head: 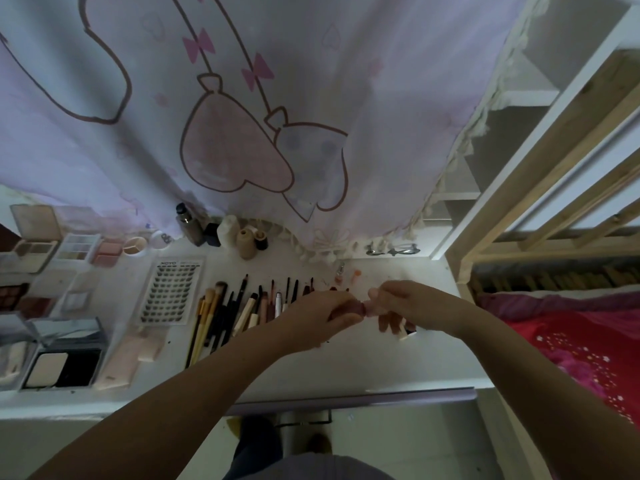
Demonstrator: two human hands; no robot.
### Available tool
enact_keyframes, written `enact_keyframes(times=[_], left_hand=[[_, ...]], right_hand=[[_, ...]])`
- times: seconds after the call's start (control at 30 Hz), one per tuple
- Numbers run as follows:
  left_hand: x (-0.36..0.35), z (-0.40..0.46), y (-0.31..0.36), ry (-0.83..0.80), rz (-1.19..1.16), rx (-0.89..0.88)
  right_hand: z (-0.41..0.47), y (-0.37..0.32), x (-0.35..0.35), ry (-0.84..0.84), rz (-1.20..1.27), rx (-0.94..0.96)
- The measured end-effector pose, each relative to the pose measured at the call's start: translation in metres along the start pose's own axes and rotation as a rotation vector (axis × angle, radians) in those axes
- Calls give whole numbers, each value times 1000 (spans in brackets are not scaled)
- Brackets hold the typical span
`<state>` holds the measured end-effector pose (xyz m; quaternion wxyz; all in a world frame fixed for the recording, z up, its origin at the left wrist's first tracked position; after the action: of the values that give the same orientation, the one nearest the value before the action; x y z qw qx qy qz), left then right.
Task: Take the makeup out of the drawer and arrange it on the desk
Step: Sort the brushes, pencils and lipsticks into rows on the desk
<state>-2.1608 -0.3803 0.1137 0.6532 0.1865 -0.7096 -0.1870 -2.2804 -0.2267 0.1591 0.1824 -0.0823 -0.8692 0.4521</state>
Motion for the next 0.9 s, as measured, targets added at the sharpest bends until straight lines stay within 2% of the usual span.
enact_keyframes(times=[0.13,0.23,0.4,0.5,0.6,0.73,0.8,0.9], left_hand=[[-3,0,1,-106,-156,29],[-2,2,-1,-184,-214,73],[2,7,-6,-99,-64,11],[4,9,-9,-66,-99,12],[5,10,-13,-100,-158,48],[1,11,-10,-151,-153,45],[-1,10,-8,-233,-212,48],[-1,2,-8,-519,-450,90]], right_hand=[[0,8,-1,-21,-51,46],[0,11,0,-42,32,35],[3,6,3,-49,100,-146],[4,6,5,-36,157,-102],[2,9,7,-26,224,-75],[1,9,6,-46,122,-108],[0,9,5,-73,22,-100],[-3,17,4,-102,-115,-20]])
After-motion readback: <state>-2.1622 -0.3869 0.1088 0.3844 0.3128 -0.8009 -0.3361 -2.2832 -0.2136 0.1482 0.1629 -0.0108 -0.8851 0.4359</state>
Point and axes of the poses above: each hand's wrist, its own z-axis towards the middle knuckle, its own x-axis out of the back of the hand, y = z × x, the point moved 1 cm from there along z, towards the middle knuckle, and after that the axes turned 15 degrees about z, right-handed, at the moved point
